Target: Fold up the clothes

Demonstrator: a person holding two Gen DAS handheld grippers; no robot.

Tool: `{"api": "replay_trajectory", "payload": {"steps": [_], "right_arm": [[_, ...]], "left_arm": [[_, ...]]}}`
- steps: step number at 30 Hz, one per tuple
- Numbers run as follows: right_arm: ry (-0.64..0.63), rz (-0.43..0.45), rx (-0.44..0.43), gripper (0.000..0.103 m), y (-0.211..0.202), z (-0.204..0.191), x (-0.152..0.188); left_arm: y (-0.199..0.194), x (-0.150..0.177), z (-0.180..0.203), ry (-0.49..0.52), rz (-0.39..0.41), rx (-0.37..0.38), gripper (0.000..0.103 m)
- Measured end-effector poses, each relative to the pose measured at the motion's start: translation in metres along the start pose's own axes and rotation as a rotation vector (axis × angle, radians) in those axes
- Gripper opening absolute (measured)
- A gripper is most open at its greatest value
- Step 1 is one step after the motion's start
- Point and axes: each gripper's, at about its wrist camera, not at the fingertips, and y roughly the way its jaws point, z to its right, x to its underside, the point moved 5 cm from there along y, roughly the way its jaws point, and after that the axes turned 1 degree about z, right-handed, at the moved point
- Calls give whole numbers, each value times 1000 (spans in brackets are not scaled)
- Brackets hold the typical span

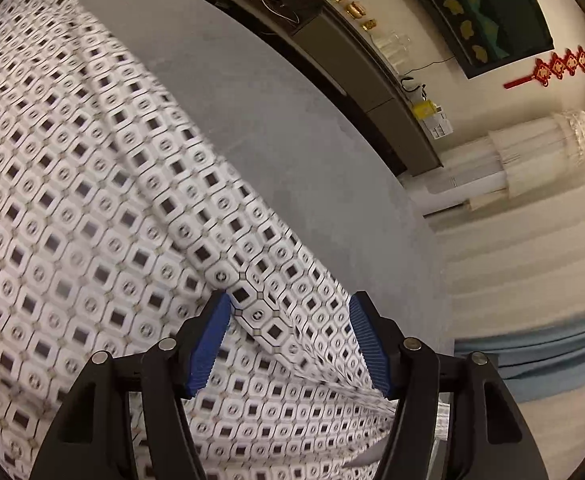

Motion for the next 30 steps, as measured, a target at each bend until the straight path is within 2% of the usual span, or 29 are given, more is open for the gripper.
{"api": "replay_trajectory", "payload": {"steps": [2,3,4,6,10,12,14,15,16,20,25,30], "right_arm": [[18,-14,3,10,3,4,2],[12,-28,5,10,5,5,5],[5,-41,7,10,7,6,7],[-10,-50,6,10,11,8,6],[-21,-11,2,10,-11,6,-2],[-13,-2,1,10,-22,3,-4],[-11,0,1,10,-34,-3,-2],[-10,1,1,10,-40,-5,-2],[-10,0,1,10,-43,-7,-1],[-24,4,-6,10,-59,-13,3],[-87,12,-36,10,-74,-20,15],[-197,-20,-42,10,-85,-31,36]], "left_arm": [[9,-6,4,10,1,-19,39],[13,-9,6,16,2,-28,9],[15,-11,8,23,6,-36,4],[12,-11,13,49,25,-39,1],[-15,-7,17,69,48,-17,0],[-30,-4,16,42,47,11,2],[-37,3,11,-22,17,59,16],[-36,7,10,-57,-1,85,44],[-33,11,8,-87,-15,101,61],[-12,22,6,-134,-49,110,62],[8,8,7,-156,-47,75,62],[8,-4,8,-149,-38,84,63]]}}
